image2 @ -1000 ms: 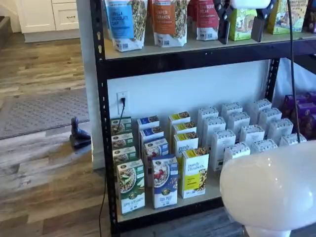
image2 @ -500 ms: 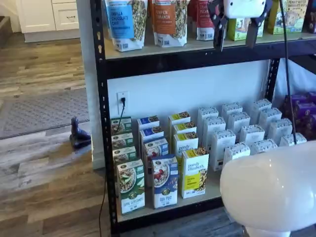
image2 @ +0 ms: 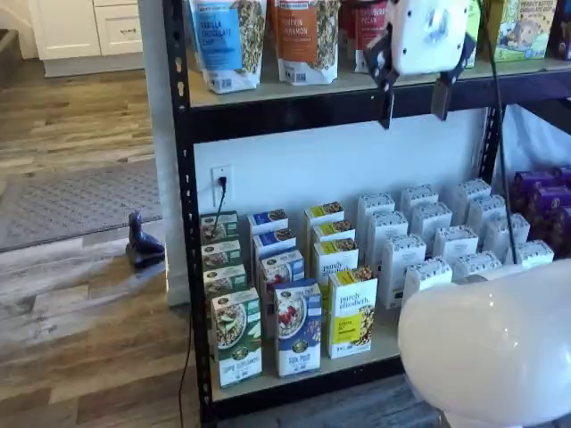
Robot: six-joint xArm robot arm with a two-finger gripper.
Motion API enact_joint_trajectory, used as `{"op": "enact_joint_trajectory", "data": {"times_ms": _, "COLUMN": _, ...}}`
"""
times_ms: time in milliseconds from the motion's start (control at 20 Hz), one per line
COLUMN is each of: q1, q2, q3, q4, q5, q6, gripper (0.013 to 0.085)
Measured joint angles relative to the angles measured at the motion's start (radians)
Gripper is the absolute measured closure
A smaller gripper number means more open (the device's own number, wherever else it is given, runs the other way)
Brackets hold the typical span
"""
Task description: Pick up the blue and white box that is on the bottom shelf, the second box from the left
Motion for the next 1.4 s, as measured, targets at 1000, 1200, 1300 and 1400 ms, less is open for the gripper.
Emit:
{"op": "enact_joint_trajectory", "data": {"times_ms": 1000, "q1": 0.118, "q2": 0.043, "q3": 0.239, "q4": -0.055, "q5": -0.27, "q6": 0.121, "gripper": 0.013}}
{"op": "enact_joint_trajectory", "data": {"times_ms": 1200, "q1": 0.13, "q2": 0.074, "q3": 0.283, "q4": -0.06, "q5": -0.343, "q6": 0.136, "gripper": 0.013}}
{"op": "enact_joint_trajectory", "data": {"times_ms": 1300, "q1": 0.154, "q2": 0.093, "q3": 0.301, "q4": -0.097, "q5": -0.374, "q6": 0.168, "gripper": 0.013}}
{"op": "enact_joint_trajectory", "data": {"times_ms": 1400, "q1": 0.153, "q2": 0.105, "q3": 0.331, "q4": -0.093, "q5": -0.428, "q6": 0.171, "gripper": 0.013}}
